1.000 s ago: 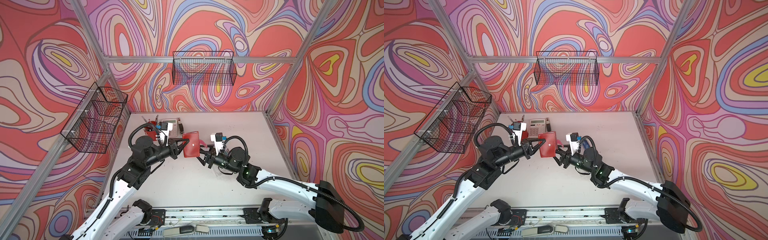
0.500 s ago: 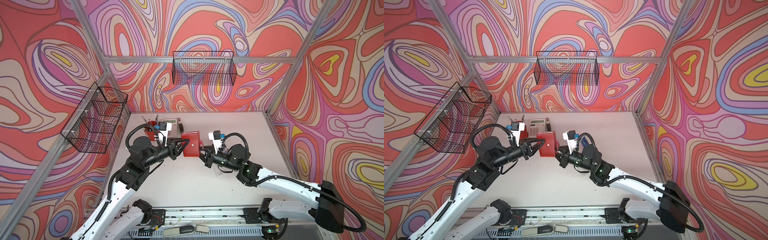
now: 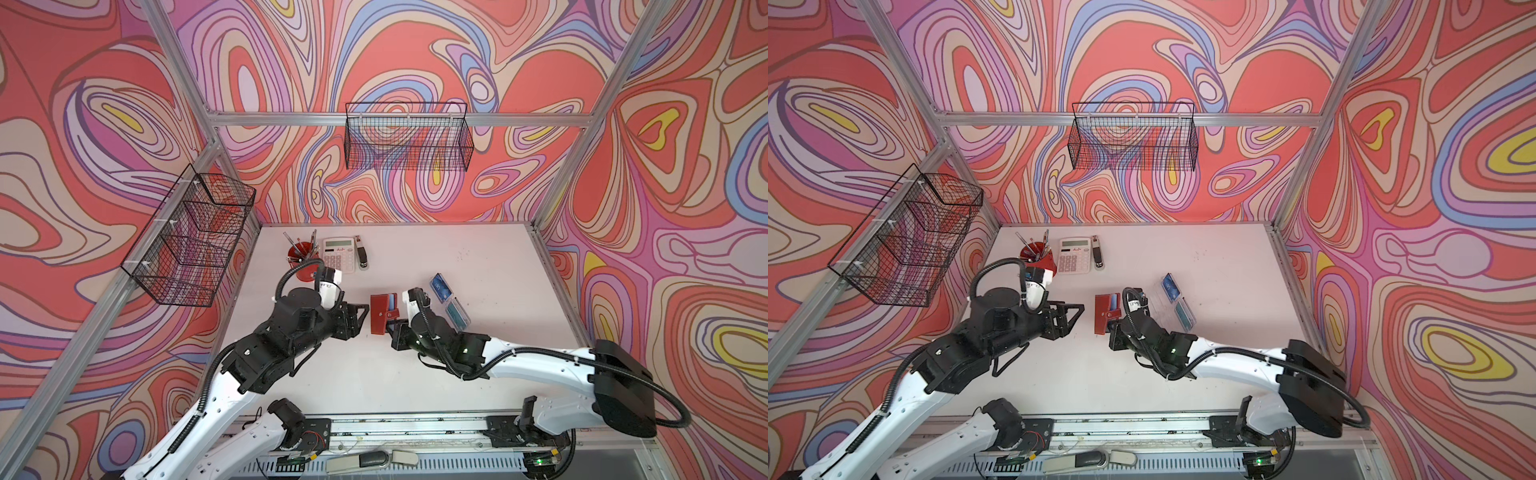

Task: Insert credit cards into a card holder
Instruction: Open the card holder.

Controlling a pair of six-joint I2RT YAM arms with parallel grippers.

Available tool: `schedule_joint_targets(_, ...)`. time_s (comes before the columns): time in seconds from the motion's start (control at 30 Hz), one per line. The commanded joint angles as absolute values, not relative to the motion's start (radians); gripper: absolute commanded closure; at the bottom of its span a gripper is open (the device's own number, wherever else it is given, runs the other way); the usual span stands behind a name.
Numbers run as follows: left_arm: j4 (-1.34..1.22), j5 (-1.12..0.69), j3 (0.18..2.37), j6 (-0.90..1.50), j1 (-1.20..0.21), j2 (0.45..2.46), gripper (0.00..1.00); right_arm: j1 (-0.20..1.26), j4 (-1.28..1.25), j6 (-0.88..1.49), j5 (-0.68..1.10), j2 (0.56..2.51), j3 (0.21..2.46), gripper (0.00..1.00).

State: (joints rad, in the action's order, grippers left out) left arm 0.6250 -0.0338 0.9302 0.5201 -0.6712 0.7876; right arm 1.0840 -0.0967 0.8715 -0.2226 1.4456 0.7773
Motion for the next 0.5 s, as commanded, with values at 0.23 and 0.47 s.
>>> schedule_joint_targets(0.23, 0.584, 0.067, 0.808, 0.533, -0.786, 0.914, 0.33, 1.108, -0.276, 0.973, -0.256, 1.567, 0.695, 1.0)
schedule_joint_targets(0.47, 0.436, 0.047, 0.766, 0.536, -0.819, 1.056, 0.34, 1.109, -0.362, 0.977, -0.213, 1.589, 0.661, 1.0)
